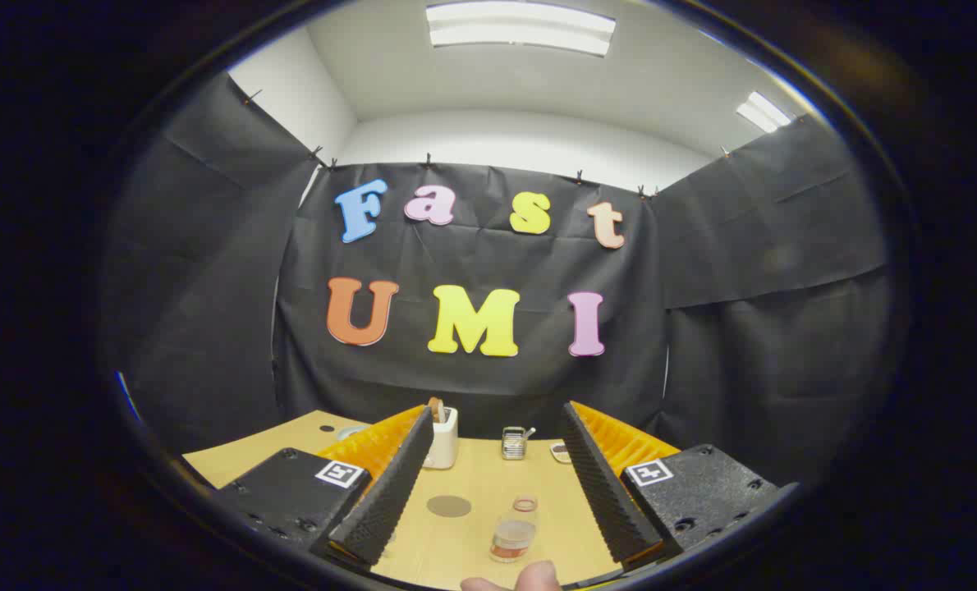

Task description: Take the bottle from table, then pour the juice into the cup, finally place the bottle on the coaster

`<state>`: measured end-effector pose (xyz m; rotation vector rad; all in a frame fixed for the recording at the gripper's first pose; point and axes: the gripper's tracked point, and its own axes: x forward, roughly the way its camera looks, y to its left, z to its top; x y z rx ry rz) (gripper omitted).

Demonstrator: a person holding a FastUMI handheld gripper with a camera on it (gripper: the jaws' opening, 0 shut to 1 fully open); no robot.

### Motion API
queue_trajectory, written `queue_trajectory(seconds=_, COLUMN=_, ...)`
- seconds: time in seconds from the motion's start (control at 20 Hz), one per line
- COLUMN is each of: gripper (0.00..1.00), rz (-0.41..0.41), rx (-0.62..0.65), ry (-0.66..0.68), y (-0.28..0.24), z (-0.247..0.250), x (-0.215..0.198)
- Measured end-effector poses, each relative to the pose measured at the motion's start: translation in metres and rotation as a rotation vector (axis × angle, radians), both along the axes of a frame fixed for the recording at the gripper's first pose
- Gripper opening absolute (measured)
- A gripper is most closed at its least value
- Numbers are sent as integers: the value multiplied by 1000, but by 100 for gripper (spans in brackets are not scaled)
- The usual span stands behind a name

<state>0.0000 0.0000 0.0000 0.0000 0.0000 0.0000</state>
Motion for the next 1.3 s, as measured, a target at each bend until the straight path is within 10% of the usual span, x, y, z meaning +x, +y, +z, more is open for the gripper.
queue_trajectory(seconds=1.3, gripper=100, rz=-23, rx=-28, ry=59, y=-36, z=-41, x=-8)
